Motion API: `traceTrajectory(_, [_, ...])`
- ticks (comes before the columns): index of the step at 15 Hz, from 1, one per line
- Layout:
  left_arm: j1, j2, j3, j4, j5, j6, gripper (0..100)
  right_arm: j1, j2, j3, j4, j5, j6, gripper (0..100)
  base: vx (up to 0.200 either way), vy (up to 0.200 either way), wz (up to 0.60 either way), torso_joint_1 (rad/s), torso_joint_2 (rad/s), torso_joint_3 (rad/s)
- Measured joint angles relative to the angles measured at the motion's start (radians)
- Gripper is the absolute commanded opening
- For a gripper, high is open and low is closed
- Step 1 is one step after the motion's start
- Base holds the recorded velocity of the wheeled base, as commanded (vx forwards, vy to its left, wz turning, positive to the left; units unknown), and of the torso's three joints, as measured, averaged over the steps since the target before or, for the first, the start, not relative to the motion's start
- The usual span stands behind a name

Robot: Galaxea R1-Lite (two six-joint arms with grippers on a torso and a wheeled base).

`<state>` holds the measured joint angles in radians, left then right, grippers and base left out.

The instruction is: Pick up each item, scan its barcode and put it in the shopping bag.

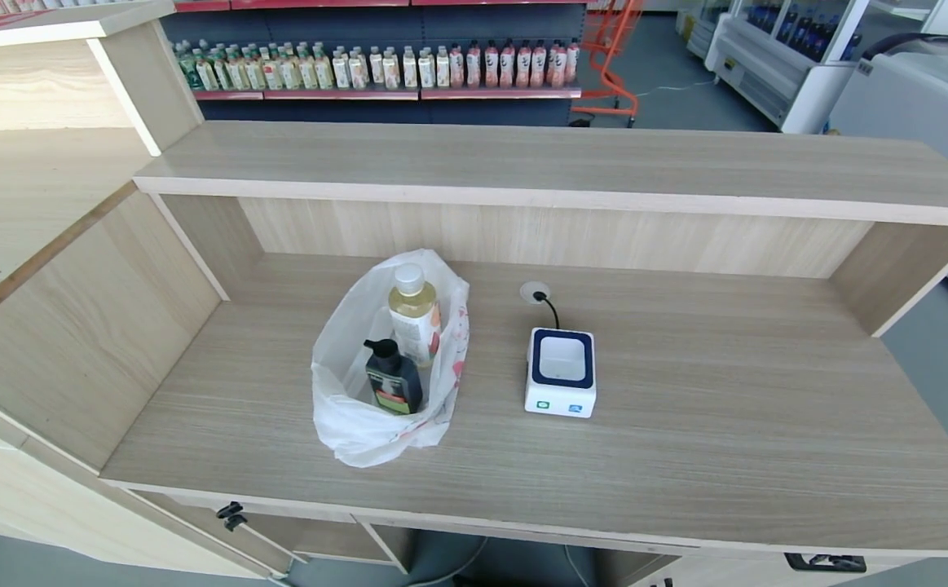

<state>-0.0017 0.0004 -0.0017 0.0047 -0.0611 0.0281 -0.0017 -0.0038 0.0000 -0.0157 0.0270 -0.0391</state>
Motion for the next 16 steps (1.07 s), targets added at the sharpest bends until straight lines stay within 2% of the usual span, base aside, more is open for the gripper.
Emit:
traceTrajectory(1, [-0.002, 0.001, 0.000, 0.000, 0.001, 0.000, 100, -0.001, 0.000, 0.000, -0.001, 0.001, 0.000, 0, 0.200, 0.000, 0.00, -0.007, 0.01, 0.002])
traceTrajectory(16, [0.000, 0.001, 0.000, 0.000, 0.001, -0.001, 100, 0.000, 0.001, 0.000, -0.001, 0.001, -0.001, 0, 0.000, 0.000, 0.00, 0.000, 0.00, 0.000])
